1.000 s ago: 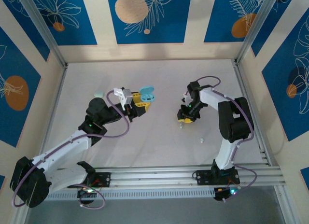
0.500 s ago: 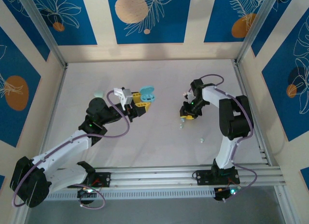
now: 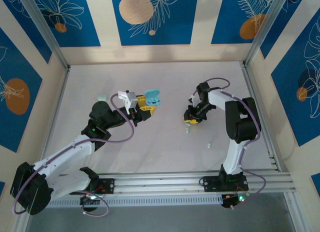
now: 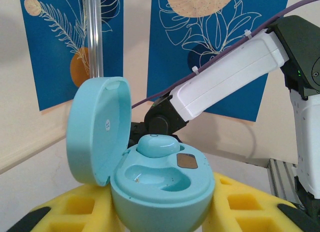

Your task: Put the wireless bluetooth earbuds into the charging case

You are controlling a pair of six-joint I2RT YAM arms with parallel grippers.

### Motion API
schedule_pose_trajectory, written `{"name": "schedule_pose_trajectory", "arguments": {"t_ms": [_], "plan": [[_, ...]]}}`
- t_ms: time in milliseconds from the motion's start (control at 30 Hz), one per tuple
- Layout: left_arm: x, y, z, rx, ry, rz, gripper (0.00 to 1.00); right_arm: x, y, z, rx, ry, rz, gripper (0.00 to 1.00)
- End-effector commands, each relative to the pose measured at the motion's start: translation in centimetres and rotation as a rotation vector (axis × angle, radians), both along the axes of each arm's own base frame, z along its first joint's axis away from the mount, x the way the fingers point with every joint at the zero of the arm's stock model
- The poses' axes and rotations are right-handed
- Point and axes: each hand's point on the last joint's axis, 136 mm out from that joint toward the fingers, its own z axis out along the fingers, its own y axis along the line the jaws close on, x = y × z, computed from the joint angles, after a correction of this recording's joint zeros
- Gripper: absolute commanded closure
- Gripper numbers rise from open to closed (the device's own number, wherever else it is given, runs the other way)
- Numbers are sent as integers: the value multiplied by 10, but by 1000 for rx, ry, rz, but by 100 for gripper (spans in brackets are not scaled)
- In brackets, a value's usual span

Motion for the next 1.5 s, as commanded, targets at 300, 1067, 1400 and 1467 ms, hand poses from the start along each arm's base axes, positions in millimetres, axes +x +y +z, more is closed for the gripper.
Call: {"name": "schedule_pose_trajectory", "arguments": {"t_ms": [300,1067,1400,1467], "plan": [[-5,1,6,-17,-20,2,64,-15,5,-2,-23,54,48,66],[-2,0,6,-19,-14,2,63,-32,26,8,17,106,33,66],[-3,1,5,-20,-12,4,63,-39,40,21,24,91,94,66],[-3,1,5,-21,-11,5,64,-40,42,25,32,87,97,66]]}}
